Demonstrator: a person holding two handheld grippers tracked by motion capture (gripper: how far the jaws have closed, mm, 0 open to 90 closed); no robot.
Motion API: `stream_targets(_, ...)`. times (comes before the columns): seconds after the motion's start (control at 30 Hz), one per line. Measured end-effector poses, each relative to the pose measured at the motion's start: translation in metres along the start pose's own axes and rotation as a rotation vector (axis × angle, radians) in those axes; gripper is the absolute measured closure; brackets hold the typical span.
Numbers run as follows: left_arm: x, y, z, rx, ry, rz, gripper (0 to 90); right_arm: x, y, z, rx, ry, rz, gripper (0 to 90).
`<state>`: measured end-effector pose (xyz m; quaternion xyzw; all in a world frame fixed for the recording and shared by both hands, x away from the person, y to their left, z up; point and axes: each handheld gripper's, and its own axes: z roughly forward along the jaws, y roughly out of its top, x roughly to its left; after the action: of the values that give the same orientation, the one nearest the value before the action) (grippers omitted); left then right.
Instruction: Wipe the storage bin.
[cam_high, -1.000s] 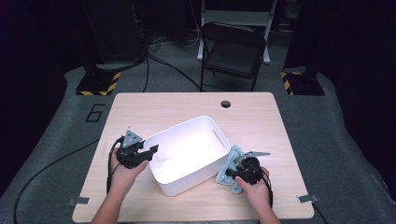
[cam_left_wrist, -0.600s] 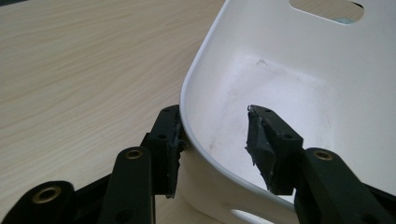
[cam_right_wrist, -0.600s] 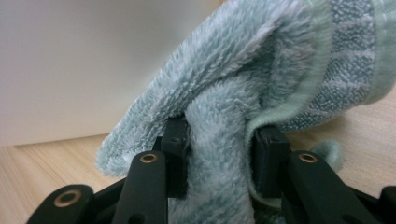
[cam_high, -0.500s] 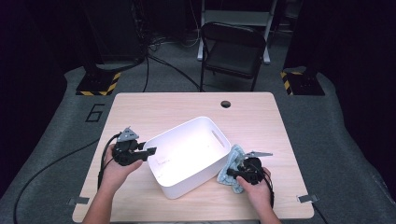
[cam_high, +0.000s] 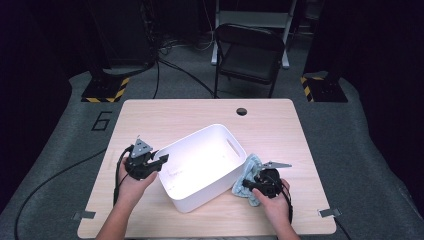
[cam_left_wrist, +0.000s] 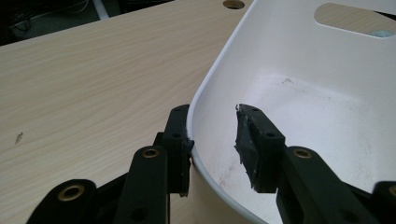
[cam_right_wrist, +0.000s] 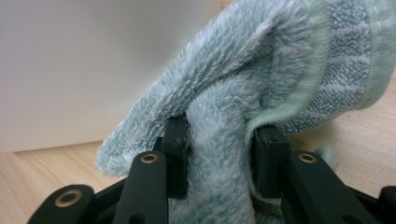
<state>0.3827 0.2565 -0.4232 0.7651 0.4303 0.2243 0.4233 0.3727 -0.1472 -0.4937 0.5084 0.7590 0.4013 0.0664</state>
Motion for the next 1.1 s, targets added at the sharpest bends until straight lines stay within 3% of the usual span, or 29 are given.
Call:
stream_targets(0.1,-0.001,-0.001,0.0,-0.008,-0.002,-0.007,65.5,0.002,0.003,-0.006,-0.014,0.0,0.007,63.2)
stream_targets(0.43,-0.008,-0.002,0.001,-0.024,-0.011,-0.037,64.1,0.019,0.02,-0.043,-0.178,0.025,-0.021,62.5)
stream_targets(0.6,-0.015,-0.001,0.002,-0.01,-0.022,-0.027,62.3,0.023,0.028,-0.062,-0.254,0.017,-0.047,62.3)
stream_targets(0.7,-0.017,-0.001,0.003,-0.022,-0.016,-0.021,62.5,0.021,0.029,-0.064,-0.249,0.019,-0.044,62.3)
stream_targets(0.8,-0.015,0.0,0.0,-0.001,-0.025,-0.024,67.0,0.021,0.029,-0.06,-0.229,0.017,-0.041,61.9)
stream_targets(1.1,-0.017,0.0,0.0,-0.001,-0.029,-0.019,67.1,0.02,0.025,-0.05,-0.208,0.014,-0.035,62.0)
